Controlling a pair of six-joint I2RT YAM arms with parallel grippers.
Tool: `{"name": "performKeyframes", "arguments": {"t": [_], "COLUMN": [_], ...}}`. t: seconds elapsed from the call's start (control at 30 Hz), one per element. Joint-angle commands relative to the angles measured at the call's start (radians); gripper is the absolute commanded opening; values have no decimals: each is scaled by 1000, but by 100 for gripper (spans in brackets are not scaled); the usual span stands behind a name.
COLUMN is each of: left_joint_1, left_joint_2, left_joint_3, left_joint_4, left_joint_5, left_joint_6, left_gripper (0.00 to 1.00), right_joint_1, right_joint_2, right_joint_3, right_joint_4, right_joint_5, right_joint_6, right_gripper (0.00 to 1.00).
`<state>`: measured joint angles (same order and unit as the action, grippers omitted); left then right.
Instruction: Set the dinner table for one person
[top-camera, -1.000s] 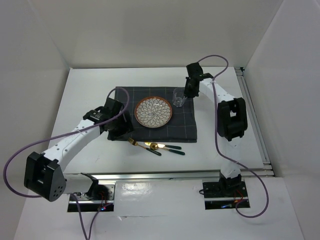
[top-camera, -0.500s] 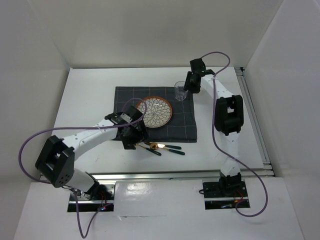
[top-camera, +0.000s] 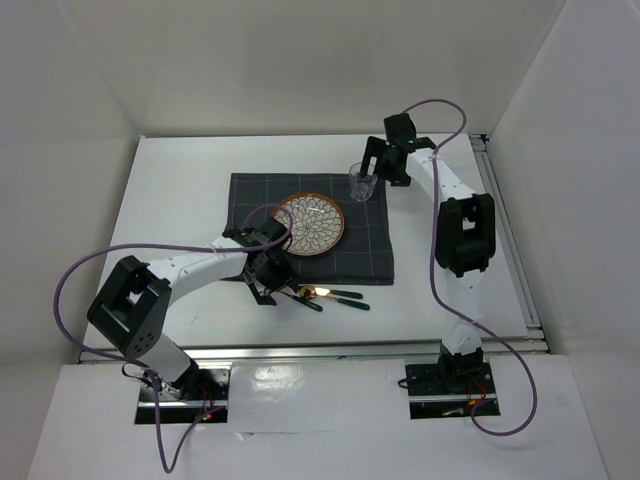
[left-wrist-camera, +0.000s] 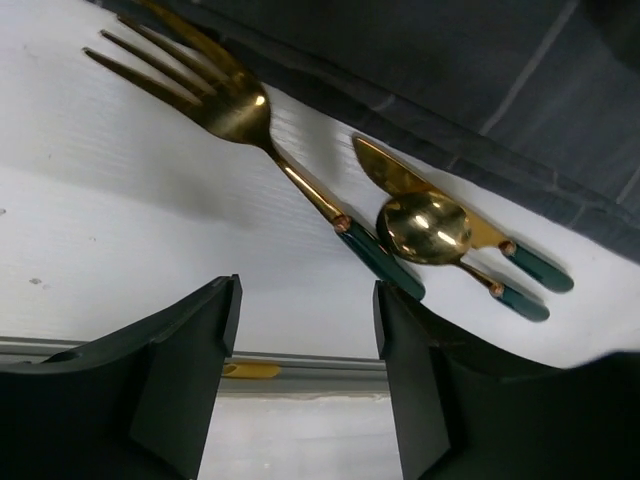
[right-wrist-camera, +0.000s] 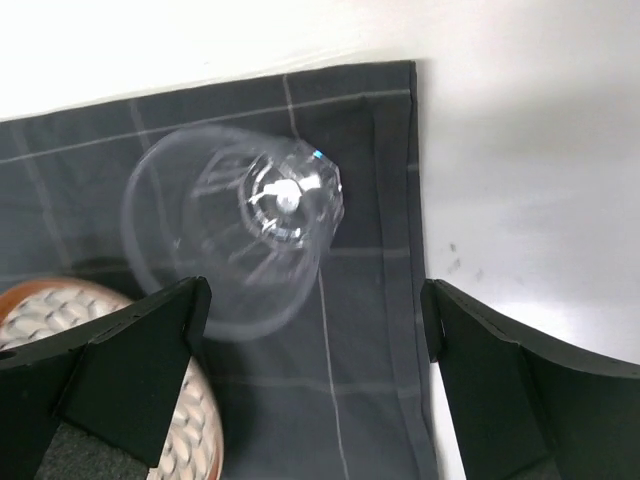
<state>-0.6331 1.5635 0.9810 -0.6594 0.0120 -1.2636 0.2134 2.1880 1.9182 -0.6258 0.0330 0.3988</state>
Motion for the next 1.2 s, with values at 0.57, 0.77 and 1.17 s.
{"name": "performKeyframes", "arguments": {"t": [0.57,0.77,1.17], "left_joint_1": [-25,-34,-43], "left_joint_2": [178,61,-163], "left_joint_3": [22,1,111], "left_joint_4": [55,-20,-284], "left_joint_5": [-64,-125,-162], "left_joint_6": [-174,-165,-4], "left_gripper": [43,21,0], "right_joint_1": [-14,-23,-32], "right_joint_2": [-421,-430,-508], "right_joint_3": [-264,-297,-426], "right_joint_4": [72,81,90], "right_joint_5": [48,59,-8], "right_joint_6": [-54,-54,-44], "right_gripper": [100,100,100]}}
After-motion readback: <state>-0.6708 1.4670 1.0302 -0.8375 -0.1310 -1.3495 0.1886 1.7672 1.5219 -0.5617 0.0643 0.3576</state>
